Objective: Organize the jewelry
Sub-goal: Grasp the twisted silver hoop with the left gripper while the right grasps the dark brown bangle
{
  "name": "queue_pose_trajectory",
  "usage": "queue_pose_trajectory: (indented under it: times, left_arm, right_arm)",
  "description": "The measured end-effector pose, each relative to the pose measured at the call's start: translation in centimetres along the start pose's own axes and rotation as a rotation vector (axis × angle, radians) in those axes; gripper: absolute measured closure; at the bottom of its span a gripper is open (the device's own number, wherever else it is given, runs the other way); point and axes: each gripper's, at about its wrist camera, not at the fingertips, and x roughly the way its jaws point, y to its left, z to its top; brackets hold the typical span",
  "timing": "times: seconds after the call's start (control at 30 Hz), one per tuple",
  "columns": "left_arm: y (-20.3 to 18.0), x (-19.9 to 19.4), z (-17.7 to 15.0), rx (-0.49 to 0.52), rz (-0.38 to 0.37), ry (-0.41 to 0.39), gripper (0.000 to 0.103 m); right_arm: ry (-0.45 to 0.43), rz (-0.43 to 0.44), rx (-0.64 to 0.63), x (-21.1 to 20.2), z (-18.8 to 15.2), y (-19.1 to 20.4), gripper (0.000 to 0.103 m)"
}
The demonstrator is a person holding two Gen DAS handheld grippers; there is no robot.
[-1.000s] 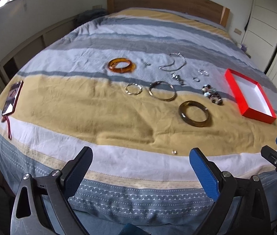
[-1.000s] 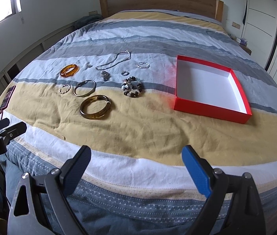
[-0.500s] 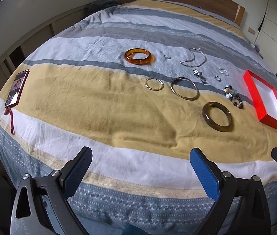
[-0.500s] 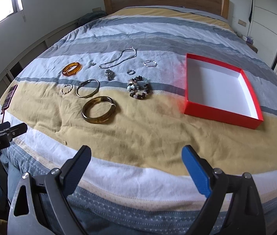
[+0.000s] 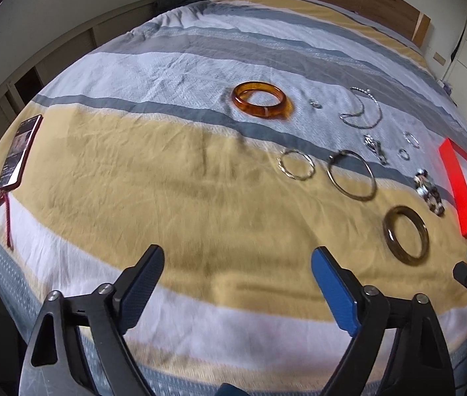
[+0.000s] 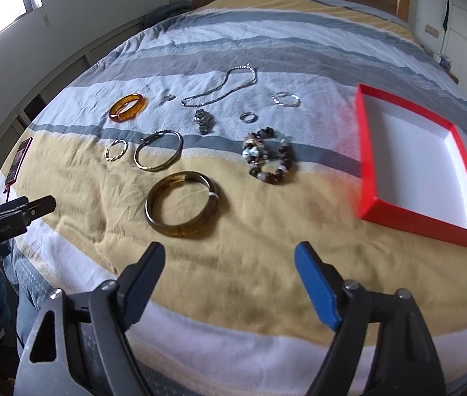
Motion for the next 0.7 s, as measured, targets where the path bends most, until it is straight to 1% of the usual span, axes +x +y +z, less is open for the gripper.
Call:
queue_pose_trajectory:
  times: [0.07,0.23,0.43,0.57,0.7]
  left_arm:
    - [0.4,0.8,0.9,-0.009,-0.010,0.003,0.019]
    - [0.9,2.6,3.2,-0.021,-0.041,0.009,0.024]
    - [-0.3,5.0,5.6,0.001,-0.083,0.023,0.038]
    - [-1.6,7.1,6.5,0.035,-0.088,0.049,0.049]
    - [-2.4,8.9,6.9,0.062,-0.073,0.069,0.052]
  right_arm:
    - [0.012,0.014,0.005,0.8,0.5,0.0,0.031]
    - [0.037,0.040,0.019,2.7,1.7,0.0,0.039]
    - [0.058,0.073,0.035,4.5,2.5,-0.3,0.046]
    - [0.073,0.091,0.044,5.6,2.9,-0.6,0.049]
    - [0.088,0.113,0.041,6.5,2.9,-0.7,0.061]
